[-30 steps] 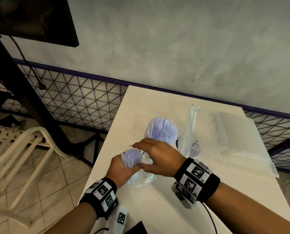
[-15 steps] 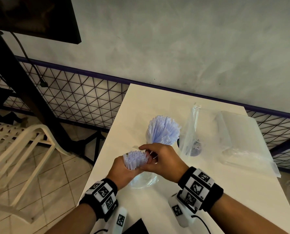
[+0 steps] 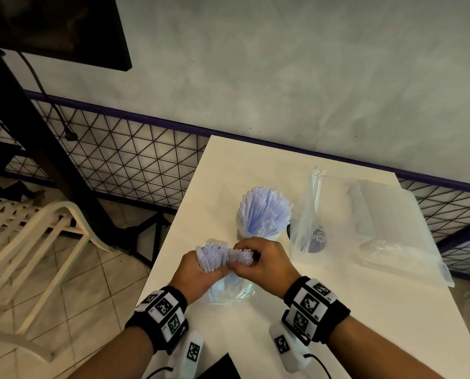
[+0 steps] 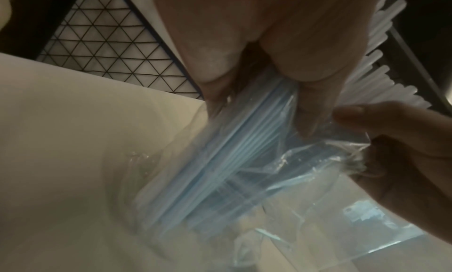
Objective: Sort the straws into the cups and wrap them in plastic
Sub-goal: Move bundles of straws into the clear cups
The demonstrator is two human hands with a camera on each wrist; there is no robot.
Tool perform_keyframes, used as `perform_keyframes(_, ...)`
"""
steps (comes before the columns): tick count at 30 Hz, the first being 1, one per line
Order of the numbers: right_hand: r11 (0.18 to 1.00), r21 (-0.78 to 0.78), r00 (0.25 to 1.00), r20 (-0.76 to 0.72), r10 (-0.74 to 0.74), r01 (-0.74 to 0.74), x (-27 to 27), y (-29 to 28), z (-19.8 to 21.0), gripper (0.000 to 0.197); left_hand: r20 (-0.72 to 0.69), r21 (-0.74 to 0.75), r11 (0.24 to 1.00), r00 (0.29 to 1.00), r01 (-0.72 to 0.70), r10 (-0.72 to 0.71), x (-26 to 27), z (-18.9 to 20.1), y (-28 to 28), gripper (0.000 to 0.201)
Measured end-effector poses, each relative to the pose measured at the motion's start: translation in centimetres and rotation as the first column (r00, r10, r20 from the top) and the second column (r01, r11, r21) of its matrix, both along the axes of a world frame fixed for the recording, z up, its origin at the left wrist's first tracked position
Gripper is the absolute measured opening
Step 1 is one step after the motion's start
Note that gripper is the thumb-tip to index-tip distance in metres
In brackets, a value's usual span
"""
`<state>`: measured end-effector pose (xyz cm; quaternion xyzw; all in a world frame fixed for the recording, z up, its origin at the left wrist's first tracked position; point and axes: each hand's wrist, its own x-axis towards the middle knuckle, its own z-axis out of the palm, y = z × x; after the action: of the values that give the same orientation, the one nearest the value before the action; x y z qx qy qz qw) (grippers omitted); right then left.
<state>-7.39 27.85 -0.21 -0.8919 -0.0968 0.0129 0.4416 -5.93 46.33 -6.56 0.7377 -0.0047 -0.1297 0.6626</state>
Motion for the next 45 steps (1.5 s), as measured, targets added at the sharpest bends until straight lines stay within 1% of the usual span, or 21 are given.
perform_keyframes(4, 1.000, -0.020, 1.000, 0.003, -0.021, 0.021, -0.2, 0.3, -0.9, 0.023, -0.005, 0.032, 0.999, 1.000, 0.003, -0.003, 0.2, -0.2, -0.2, 0.022)
perform_keyframes(7, 0.999, -0.018, 0.999, 0.002, -0.047, 0.047, 0.1, 0.1, -1.2, 0.023, 0.011, 0.058, 0.997, 0.999, 0.044, -0.045, 0.4, -0.3, 0.0, 0.023)
perform_keyframes(9, 0.997, -0.012, 0.997, 0.024, -0.073, 0.074, 0.2, 0.0, -1.1, 0.019, -0.002, 0.043, 0.998, 0.999, 0.045, -0.045, 0.5, -0.5, 0.1, 0.025)
perform_keyframes(11, 0.998, -0.008, 0.996, 0.071, -0.062, 0.063, 0.3, 0.1, -1.0, 0.014, -0.007, 0.038, 0.999, 1.000, 0.007, -0.007, 0.5, -0.6, 0.3, 0.024)
perform_keyframes(14, 0.999, 0.025, 0.998, 0.051, -0.028, 0.027, 0.1, 0.4, -1.4, 0.009, -0.009, 0.023, 1.000, 1.000, -0.014, 0.014, 0.4, -0.6, 0.2, 0.023)
perform_keyframes(16, 0.997, 0.080, 1.000, 0.008, -0.014, 0.013, 0.1, 0.5, -1.8, 0.011, -0.010, 0.009, 1.000, 1.000, -0.003, 0.003, 0.3, -0.2, 0.1, 0.024)
perform_keyframes(18, 0.994, 0.111, 1.000, -0.001, -0.013, 0.013, 0.0, 0.4, -2.1, 0.017, -0.009, -0.002, 1.000, 1.000, 0.018, -0.019, 0.2, 0.2, 0.1, 0.026)
perform_keyframes(20, 0.988, 0.151, 0.999, -0.016, -0.035, 0.037, -0.1, 0.3, -2.1, 0.027, -0.005, -0.004, 0.999, 0.999, 0.044, -0.044, 0.2, 0.4, 0.0, 0.026)
perform_keyframes(22, 0.980, 0.180, 0.997, -0.029, -0.074, 0.078, 0.0, 0.3, -2.1, 0.026, 0.000, -0.005, 0.999, 0.999, 0.053, -0.053, 0.3, 0.4, 0.1, 0.027)
perform_keyframes(25, 0.981, 0.165, 0.994, 0.009, -0.107, 0.104, -0.1, 0.3, -2.2, 0.024, -0.003, 0.014, 0.999, 0.999, 0.050, -0.050, 0.3, 0.3, 0.1, 0.028)
perform_keyframes(27, 0.979, 0.176, 0.994, 0.022, -0.110, 0.105, -0.2, 0.1, -2.2, 0.022, -0.013, 0.029, 0.999, 1.000, 0.022, -0.022, 0.3, 0.1, 0.2, 0.027)
perform_keyframes(30, 0.989, 0.134, 0.997, 0.019, -0.072, 0.069, -0.2, -0.1, -2.4, 0.016, -0.033, 0.030, 1.000, 0.999, 0.003, -0.002, 0.2, 0.1, 0.3, 0.025)
perform_keyframes(32, 0.993, 0.105, 0.999, 0.002, -0.045, 0.045, -0.1, -0.2, -2.8, 0.014, -0.036, 0.040, 0.999, 0.999, 0.000, 0.001, 0.1, 0.1, 0.1, 0.018)
perform_keyframes(33, 0.994, 0.094, 0.999, -0.011, -0.046, 0.046, 0.0, -0.3, -2.9, 0.014, -0.032, 0.045, 0.999, 0.999, -0.006, 0.008, 0.1, 0.2, 0.0, 0.016)
perform_keyframes(35, 0.998, 0.049, 0.999, -0.023, -0.049, 0.050, 0.1, -0.4, -2.7, 0.019, -0.027, 0.055, 0.998, 0.999, -0.018, 0.019, 0.1, 0.4, -0.2, 0.017)
perform_keyframes(39, 0.999, -0.050, 0.996, 0.092, 0.013, -0.009, 0.6, -1.0, -0.6, 0.031, -0.032, 0.099, 0.994, 0.998, -0.050, 0.053, 0.1, 0.9, -0.4, 0.017)
perform_keyframes(43, 0.999, -0.037, 0.988, 0.153, 0.030, -0.025, 1.4, -2.1, 4.5, 0.043, -0.049, 0.119, 0.991, 0.997, -0.057, 0.064, 0.1, 1.1, -0.4, 0.014)
perform_keyframes(45, 1.000, 0.014, 0.985, 0.169, -0.024, 0.022, 1.7, -3.1, 7.6, 0.041, -0.060, 0.107, 0.993, 0.996, -0.057, 0.064, 0.1, 1.0, -0.2, 0.012)
